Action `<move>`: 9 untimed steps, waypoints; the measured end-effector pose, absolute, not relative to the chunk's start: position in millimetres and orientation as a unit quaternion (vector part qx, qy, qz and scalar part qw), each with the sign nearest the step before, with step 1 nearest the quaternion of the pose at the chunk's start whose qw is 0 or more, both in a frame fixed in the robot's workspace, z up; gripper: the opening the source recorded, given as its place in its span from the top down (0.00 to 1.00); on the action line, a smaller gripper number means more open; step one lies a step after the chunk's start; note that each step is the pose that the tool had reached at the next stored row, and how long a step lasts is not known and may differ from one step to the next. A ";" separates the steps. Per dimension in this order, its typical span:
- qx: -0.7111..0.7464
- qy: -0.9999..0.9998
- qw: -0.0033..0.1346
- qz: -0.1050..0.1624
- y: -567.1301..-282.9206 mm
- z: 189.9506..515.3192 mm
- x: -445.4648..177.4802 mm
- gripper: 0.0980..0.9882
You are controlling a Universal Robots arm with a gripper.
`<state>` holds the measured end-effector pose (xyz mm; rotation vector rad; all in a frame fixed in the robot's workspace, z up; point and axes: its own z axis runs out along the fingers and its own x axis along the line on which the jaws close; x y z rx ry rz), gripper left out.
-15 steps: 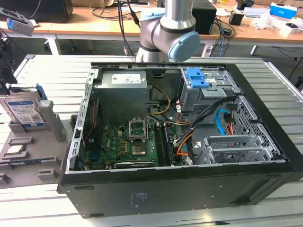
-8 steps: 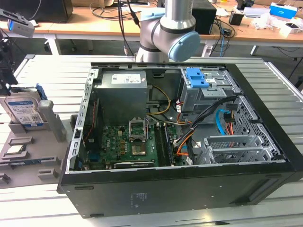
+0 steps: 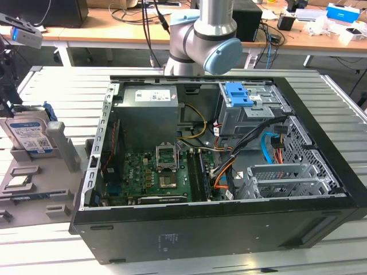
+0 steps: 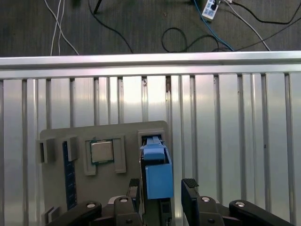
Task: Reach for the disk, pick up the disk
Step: 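Pick up the disk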
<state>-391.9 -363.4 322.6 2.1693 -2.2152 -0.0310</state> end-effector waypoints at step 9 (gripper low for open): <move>0.700 -0.714 0.020 -0.010 -363.4 315.5 -391.9 0.57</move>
